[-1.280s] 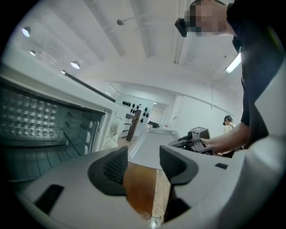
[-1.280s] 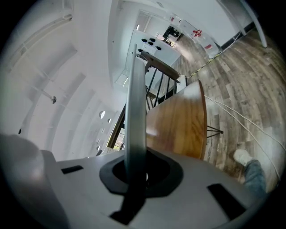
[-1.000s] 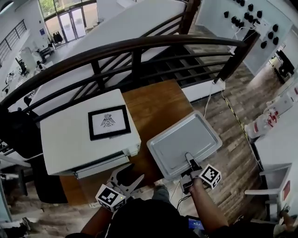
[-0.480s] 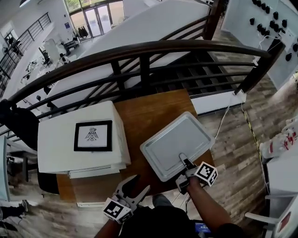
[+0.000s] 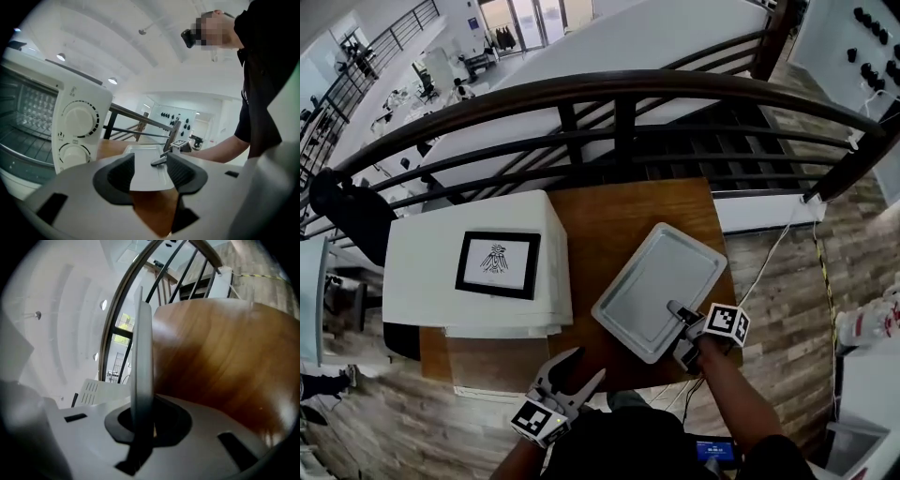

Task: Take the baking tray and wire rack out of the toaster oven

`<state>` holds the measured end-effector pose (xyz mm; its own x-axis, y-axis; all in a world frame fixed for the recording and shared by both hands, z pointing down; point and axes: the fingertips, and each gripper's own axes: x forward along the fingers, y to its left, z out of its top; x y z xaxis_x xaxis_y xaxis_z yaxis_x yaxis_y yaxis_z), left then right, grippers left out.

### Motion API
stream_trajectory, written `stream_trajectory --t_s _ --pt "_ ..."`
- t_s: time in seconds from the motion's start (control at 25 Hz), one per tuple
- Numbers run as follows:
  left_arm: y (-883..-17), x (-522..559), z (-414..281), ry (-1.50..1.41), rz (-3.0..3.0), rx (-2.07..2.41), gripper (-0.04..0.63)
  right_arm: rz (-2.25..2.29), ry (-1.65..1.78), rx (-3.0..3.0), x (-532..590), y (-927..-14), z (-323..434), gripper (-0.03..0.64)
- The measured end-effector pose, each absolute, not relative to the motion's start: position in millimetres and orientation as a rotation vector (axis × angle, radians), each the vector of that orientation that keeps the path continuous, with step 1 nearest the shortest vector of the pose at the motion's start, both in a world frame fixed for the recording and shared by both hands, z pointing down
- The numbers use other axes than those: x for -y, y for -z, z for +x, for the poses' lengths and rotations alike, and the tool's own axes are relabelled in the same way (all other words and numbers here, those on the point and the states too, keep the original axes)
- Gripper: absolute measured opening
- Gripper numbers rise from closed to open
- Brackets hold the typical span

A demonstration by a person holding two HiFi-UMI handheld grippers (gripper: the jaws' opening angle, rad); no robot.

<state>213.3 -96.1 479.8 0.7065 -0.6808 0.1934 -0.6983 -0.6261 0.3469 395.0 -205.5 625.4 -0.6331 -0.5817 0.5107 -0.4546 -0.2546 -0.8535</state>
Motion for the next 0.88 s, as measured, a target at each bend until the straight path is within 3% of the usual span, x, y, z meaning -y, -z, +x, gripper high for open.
stream_trajectory --t_s 0.88 --pt "-474 110 170 0.010 2.432 1.309 0.221 -1.197 2.146 -2.322 292 -642 329 0.020"
